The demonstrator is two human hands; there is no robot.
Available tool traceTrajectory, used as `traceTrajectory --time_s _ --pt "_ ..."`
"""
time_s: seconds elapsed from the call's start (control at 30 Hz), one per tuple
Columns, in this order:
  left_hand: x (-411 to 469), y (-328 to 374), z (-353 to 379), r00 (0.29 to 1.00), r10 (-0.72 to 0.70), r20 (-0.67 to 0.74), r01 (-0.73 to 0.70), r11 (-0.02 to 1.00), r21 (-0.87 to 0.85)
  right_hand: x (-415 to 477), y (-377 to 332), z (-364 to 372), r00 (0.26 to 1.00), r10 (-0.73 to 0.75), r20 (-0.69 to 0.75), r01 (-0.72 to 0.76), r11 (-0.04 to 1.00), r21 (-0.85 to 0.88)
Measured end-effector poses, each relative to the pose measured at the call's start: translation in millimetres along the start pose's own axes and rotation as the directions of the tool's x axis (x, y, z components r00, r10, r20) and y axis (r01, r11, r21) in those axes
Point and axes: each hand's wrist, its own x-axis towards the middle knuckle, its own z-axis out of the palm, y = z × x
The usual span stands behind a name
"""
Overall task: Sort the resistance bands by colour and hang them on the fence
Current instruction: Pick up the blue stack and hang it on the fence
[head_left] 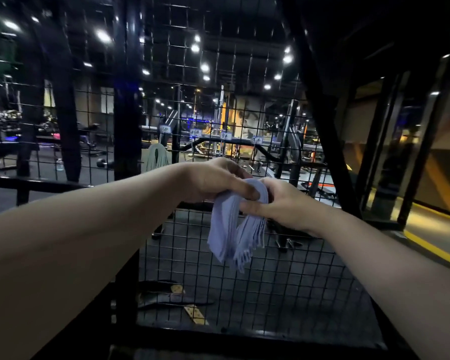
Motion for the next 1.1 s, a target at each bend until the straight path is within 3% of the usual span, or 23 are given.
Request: traceTrajectory --time_s 0.23,0.5,0.7,0.97,1.1 --pt "32.8 -4.6 -0.7 0.999 0.002 0.039 0.0 0.999 -0.048 12.0 23.9 -23.6 0.997 0.061 -0.049 -0.055 0.991 0.119" --pt "67.0 4.9 8.0 0.993 -0.009 0.119 0.013 0.999 -0.032 29.7 40.8 -38.6 0.99 0.103 -0.094 -0.089 0.987 0.136" --pt "96.3 15.0 11.5 0.996 0.035 0.078 -0.034 0.999 -0.015 33.9 50.4 -59.5 0.975 0.096 -0.198 -0.074 0.99 0.117" --pt "118.4 32.1 18.4 0.995 0.095 0.039 -0.099 0.991 0.09 41.9 68.9 -82.6 0.963 0.107 -0.247 -0.043 0.967 0.252" --pt "129.4 26.9 24.4 0.992 0.122 0.015 -0.121 0.989 -0.084 53.6 79.1 -85.7 0.945 0.156 -0.287 -0.048 0.935 0.351"
